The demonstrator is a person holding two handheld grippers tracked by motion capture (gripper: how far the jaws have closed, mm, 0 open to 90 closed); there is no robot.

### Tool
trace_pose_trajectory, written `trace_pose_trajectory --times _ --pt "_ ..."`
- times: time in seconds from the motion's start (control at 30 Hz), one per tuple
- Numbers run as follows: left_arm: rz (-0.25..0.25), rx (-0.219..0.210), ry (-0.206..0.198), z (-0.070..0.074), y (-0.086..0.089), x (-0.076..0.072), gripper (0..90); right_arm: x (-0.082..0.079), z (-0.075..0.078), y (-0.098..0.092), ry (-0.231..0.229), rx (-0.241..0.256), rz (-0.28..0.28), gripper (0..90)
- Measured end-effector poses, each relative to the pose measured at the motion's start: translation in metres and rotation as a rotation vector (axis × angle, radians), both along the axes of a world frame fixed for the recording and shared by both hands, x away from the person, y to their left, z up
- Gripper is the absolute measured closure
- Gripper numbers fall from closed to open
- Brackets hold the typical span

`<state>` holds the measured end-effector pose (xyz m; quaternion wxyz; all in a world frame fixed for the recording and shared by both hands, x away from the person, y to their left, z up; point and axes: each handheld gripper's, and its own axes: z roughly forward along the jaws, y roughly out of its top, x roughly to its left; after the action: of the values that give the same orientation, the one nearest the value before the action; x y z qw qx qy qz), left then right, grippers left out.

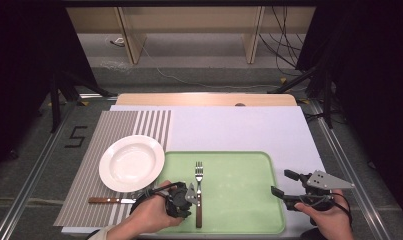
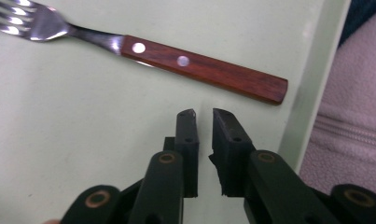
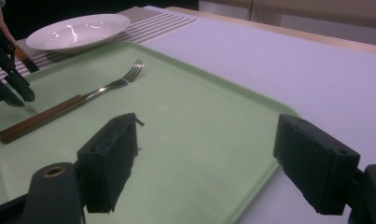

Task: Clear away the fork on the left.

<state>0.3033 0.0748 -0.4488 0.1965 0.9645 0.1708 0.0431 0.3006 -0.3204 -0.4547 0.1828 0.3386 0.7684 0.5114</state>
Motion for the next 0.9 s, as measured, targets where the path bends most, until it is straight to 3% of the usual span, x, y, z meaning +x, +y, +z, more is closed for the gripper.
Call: trace_pose_trajectory --times 0.13,0.27,0.47,0.57,0.73,0.9 --pt "0.046 -0.036 -0.049 0.004 0.011 0.005 70.3 0.0 0.0 0.0 0.001 0.0 0.0 22.7" --pt "0.061 -0.077 -0.147 0.006 0.021 0.009 56.6 0.0 0.0 0.0 0.0 0.0 0.0 22.7" --pt "0.121 -0.161 -0.181 0.009 0.031 0.012 42.6 0.0 0.0 0.0 0.0 0.001 -0.001 22.7" --pt "0.159 -0.222 -0.199 0.009 0.036 0.014 31.2 0.0 0.0 0.0 0.0 0.001 -0.001 22.7" --pt "0.186 -0.264 -0.259 0.012 0.043 0.017 18.4 0.0 0.0 0.0 0.0 0.001 -0.001 22.6" --pt "0.218 -0.301 -0.29 0.014 0.048 0.016 9.9 0.0 0.0 0.0 0.0 0.005 -0.003 22.6"
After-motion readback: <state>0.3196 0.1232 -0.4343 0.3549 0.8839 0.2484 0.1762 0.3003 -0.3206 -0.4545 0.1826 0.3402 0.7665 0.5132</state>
